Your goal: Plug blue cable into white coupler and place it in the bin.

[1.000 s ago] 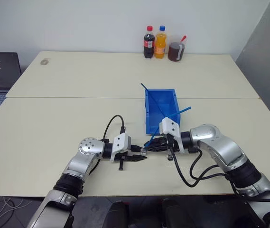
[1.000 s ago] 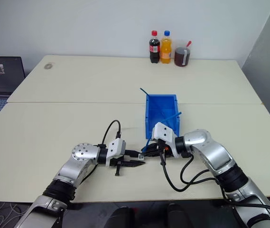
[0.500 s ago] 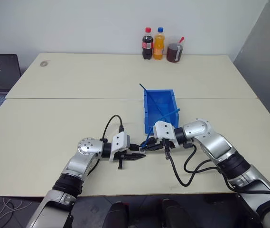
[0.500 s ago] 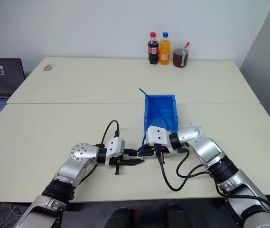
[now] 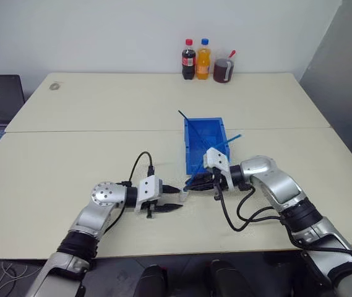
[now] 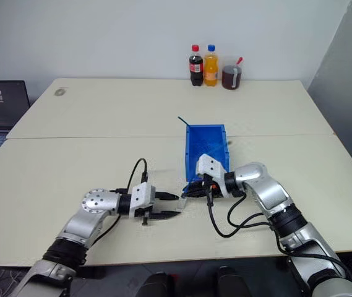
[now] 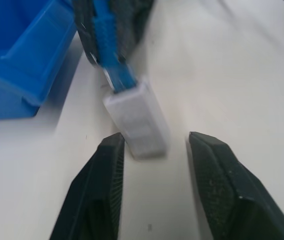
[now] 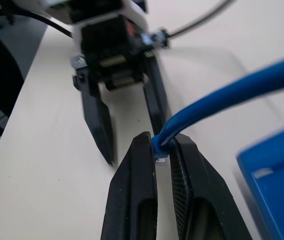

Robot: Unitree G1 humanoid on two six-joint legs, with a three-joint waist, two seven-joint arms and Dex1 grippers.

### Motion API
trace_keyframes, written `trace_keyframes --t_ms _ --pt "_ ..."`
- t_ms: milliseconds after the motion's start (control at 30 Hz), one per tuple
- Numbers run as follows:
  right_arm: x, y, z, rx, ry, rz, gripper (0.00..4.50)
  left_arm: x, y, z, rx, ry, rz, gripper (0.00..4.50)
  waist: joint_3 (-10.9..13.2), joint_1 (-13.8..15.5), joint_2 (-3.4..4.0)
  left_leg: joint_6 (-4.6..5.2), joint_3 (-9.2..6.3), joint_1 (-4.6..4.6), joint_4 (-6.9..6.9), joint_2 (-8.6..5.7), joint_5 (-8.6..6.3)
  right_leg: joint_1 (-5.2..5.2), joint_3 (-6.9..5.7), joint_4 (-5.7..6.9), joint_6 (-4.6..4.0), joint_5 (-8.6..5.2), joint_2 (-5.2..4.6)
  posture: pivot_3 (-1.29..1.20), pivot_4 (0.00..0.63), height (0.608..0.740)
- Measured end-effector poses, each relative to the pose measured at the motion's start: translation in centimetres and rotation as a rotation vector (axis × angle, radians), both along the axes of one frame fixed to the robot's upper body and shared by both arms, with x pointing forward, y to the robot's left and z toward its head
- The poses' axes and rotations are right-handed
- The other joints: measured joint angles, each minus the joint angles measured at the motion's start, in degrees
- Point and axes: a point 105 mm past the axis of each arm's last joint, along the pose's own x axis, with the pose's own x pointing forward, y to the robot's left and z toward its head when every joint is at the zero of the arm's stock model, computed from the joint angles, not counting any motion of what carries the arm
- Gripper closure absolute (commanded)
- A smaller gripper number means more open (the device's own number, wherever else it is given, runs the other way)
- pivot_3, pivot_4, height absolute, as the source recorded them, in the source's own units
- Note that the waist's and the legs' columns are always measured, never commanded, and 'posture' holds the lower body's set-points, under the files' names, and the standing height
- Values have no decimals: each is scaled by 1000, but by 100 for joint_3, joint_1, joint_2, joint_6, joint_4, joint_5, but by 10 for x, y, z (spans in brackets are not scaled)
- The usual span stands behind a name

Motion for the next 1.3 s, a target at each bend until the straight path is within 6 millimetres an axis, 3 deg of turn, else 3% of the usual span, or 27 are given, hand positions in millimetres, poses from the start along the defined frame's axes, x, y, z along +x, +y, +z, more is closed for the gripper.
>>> trace_keyframes --t_ms 100,133,233,300,367,467,533,600,633,733,800,1033,1167,1300 --pt "5 -17 18 63 45 -133 4386 -8 18 6 33 -36 29 1175 5 -2 3 -1 -1 -11 -6 25 -1 -9 4 -7 -7 4 -13 0 150 740" --pt "6 -22 30 102 65 -179 4386 -10 21 14 22 -55 46 816 7 1 4 -1 -3 -15 -7 27 -1 -8 3 -13 -6 4 -16 0 150 740" --pt "5 -26 59 187 135 -231 4386 -8 25 40 -27 -103 117 520 12 1 4 -2 -6 -17 -7 30 -1 -5 2 -18 3 -1 -15 0 150 740" --pt "5 -26 87 260 196 -242 4386 -1 27 70 -95 -151 196 111 15 -5 6 -2 -4 -16 -9 38 -1 -3 0 -25 15 -7 -6 0 150 740" --pt "9 -25 108 311 242 -243 4386 3 27 93 -162 -167 262 54 15 -12 6 -2 1 -10 -8 42 -1 6 -4 -32 19 -10 1 0 150 740" --pt "26 -29 119 332 284 -307 4386 3 19 113 -226 -179 287 54 15 -33 7 -1 9 -10 -13 44 -2 8 -5 -44 18 -9 4 0 150 740" --pt "48 -35 115 323 313 -394 4386 3 13 121 -270 -180 312 54 15 -40 7 -1 19 -11 -21 39 -2 10 -7 -61 18 -7 7 0 150 740" --pt "77 -44 99 287 331 -519 3693 5 8 122 -302 -170 340 0 15 -43 7 -1 39 -15 -28 9 -2 2 -6 -70 11 0 8 0 150 740" --pt "86 -47 93 269 330 -558 3680 5 7 121 -305 -165 348 0 16 -44 6 -1 41 -15 -28 7 -2 1 -4 -70 3 5 7 0 150 740" --pt "119 -61 77 155 247 -695 2804 5 6 114 -317 -140 381 0 17 -50 8 0 59 -52 -36 0 -2 -54 18 -65 -4 11 0 0 150 740" --pt "131 -65 85 136 175 -732 2429 2 5 108 -324 -118 400 0 17 -68 8 -1 55 -108 -29 2 -1 -112 22 -53 2 18 -1 0 150 740" --pt "146 -68 115 164 63 -768 710 5 8 107 -354 -123 467 0 17 -31 9 -2 51 -116 -35 2 -2 -109 17 -61 0 18 -18 0 150 740" --pt "141 -78 116 109 47 -745 710 11 12 101 -359 -87 550 0 17 -7 10 -2 46 -116 -29 -5 -2 -104 3 -60 6 20 -29 0 150 740" --pt "131 -116 112 58 30 -813 710 16 24 96 -358 -61 646 0 17 82 9 -1 39 -117 -24 -5 -2 -97 -3 -65 8 19 -36 0 150 740"
